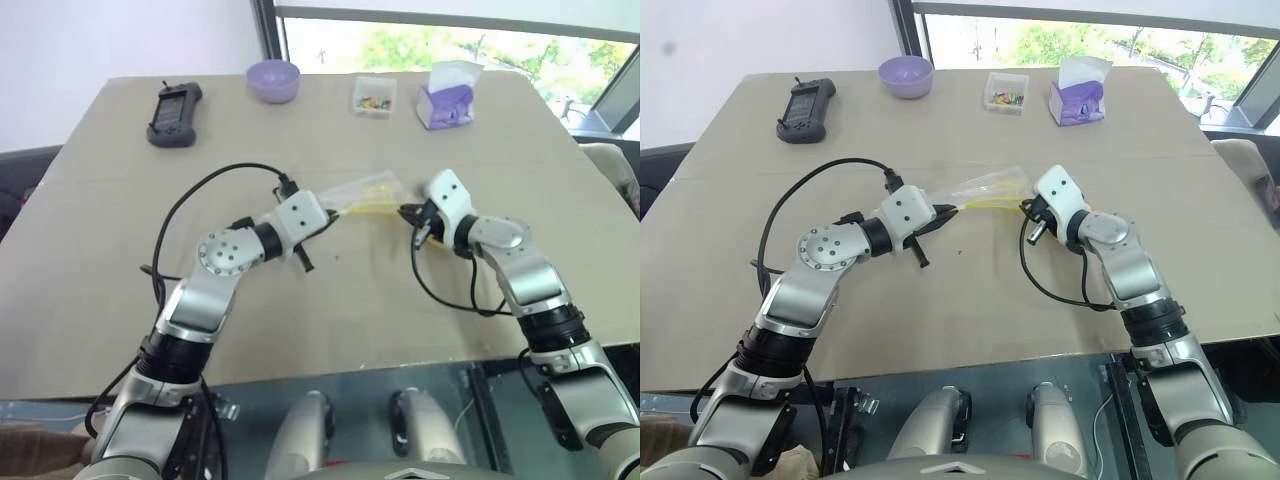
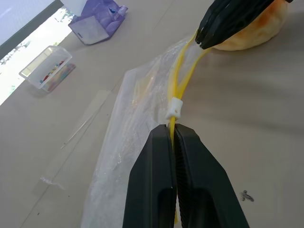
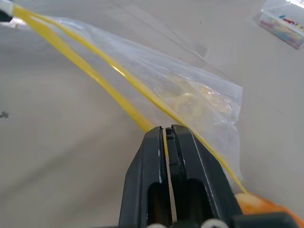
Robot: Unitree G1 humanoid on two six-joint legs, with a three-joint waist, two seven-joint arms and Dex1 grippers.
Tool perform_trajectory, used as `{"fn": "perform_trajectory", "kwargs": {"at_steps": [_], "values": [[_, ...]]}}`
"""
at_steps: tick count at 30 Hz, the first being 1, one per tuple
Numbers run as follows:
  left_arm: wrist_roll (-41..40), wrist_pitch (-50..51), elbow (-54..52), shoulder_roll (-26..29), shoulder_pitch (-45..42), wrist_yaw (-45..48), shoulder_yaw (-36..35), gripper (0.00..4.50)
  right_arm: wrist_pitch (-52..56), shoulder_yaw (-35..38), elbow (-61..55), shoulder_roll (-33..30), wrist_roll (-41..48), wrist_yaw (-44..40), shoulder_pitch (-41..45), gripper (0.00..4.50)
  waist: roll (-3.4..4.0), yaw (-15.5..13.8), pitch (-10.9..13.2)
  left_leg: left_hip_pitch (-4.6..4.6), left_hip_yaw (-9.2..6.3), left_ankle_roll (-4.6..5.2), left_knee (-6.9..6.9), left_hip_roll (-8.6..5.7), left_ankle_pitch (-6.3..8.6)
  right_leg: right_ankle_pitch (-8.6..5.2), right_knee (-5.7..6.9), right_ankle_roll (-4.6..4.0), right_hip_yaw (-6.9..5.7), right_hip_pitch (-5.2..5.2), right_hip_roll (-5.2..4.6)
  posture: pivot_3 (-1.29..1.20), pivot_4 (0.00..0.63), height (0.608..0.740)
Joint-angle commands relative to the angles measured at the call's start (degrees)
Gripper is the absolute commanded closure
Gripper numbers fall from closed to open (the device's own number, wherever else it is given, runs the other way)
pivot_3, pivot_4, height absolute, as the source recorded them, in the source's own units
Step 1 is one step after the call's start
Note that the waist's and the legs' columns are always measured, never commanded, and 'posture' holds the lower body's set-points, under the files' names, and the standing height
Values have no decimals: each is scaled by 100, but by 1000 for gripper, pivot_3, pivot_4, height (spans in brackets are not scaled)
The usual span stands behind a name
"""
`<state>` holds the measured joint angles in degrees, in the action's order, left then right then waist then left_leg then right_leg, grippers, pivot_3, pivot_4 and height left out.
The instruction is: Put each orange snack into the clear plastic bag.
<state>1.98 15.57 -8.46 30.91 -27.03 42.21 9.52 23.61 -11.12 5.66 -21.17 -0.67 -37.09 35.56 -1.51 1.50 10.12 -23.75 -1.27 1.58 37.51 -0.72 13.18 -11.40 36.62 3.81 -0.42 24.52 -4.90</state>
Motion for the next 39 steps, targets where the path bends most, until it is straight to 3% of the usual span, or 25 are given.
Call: {"fn": "perform_trajectory", "kwargs": {"at_steps": [1, 11, 19, 23, 28, 30, 39], "values": [[-91, -43, -322, -30, -97, 9, -36, 4500, -7, 150, -13, 191, 78, 224, 189, 4344, 0, 0, 0, 0, 0, 0, 0, 0, 0, 0, 0, 0, 0, 0, 0, 0, 150, 740], [-189, -69, -368, -190, -104, 75, 14, 4500, 217, 562, 419, 1418, 488, 1169, 309, 4344, 1, 16, 0, 0, -2, -1, 0, 1, 0, 0, 3, 0, 0, 1, 1, 0, 150, 740], [-89, -38, -266, -247, -126, -41, 12, 4500, -2059, -1031, 1443, 561, -1817, 1983, 471, 4344, 1, 44, 0, 1, 0, -2, 0, -3, -1, 0, 2, 0, 0, 2, -1, 0, 150, 740], [-56, -58, -225, -218, -57, -97, -25, 4500, -2429, -1257, 1678, 317, -2302, 2067, 565, 3184, 1, 71, 0, 1, 0, -5, 0, -2, -3, 0, 2, 0, 1, 2, 0, 0, 150, 740], [-45, -36, -240, -226, -14, -153, -37, 4500, -2623, -1292, 1823, 298, -2639, 2204, 634, 1149, 1, 80, 0, 2, 1, -3, 0, 0, -1, 0, 2, 0, 3, 2, 1, 0, 150, 740], [-27, -4, -231, -230, -18, -200, -49, 4500, -2689, -1258, 1859, 304, -2731, 2292, 664, 97, 1, 75, 0, 1, 1, -3, 0, 0, -2, 0, 2, 0, 3, 2, 1, 0, 150, 740], [-53, 448, 106, -341, -301, -567, -273, 4500, -2469, -693, 937, 14, -1939, 1337, 373, 42, 1, 48, 0, 0, -1, -1, 0, -1, -1, 0, 2, 0, 2, 2, 0, 0, 150, 740]]}}
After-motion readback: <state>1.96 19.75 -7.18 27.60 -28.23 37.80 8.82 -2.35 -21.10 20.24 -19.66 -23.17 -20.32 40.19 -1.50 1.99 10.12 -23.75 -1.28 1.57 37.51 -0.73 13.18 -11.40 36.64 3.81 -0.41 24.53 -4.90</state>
